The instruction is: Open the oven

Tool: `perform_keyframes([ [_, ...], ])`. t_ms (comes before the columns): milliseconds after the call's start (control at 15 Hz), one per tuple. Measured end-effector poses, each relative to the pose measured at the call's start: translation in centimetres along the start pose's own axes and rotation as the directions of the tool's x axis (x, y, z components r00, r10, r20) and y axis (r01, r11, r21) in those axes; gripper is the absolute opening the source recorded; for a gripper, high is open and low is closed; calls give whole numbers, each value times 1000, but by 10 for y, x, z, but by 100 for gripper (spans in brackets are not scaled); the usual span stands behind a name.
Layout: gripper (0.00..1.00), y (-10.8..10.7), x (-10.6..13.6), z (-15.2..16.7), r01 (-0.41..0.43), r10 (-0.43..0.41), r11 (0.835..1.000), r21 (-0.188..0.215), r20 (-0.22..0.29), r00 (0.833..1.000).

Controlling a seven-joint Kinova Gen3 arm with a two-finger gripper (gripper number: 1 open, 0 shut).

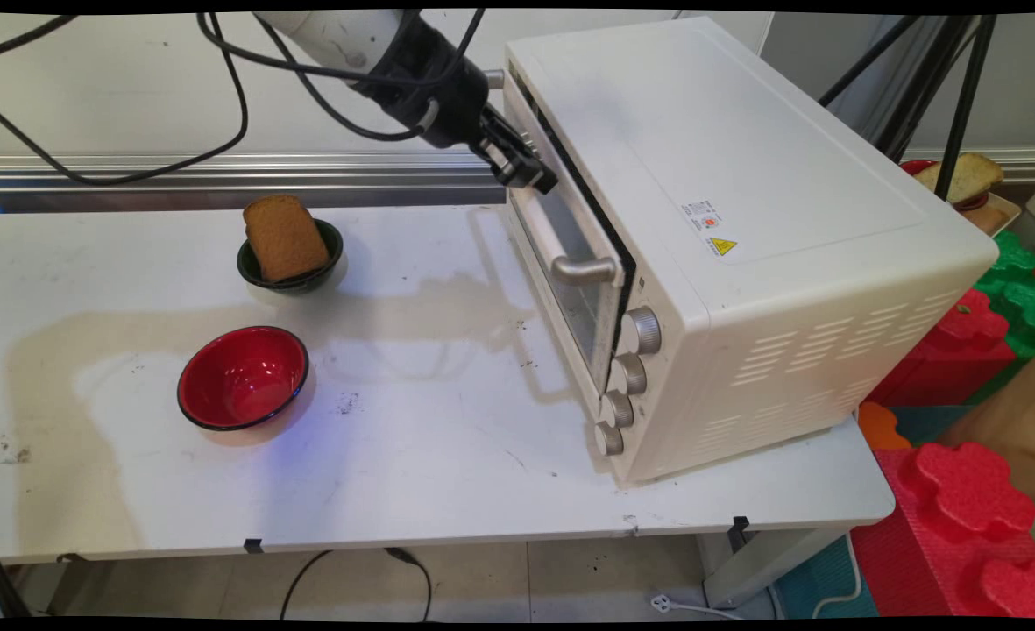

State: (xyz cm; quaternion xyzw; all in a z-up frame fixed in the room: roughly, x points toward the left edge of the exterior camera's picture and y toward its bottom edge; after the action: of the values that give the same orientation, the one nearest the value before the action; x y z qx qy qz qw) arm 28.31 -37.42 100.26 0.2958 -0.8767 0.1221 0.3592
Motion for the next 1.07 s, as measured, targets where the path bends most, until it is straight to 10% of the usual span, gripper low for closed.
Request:
perform_keyframes([
  [1067,0,-1,-83,-28,-18,16,1000,17,86,996],
])
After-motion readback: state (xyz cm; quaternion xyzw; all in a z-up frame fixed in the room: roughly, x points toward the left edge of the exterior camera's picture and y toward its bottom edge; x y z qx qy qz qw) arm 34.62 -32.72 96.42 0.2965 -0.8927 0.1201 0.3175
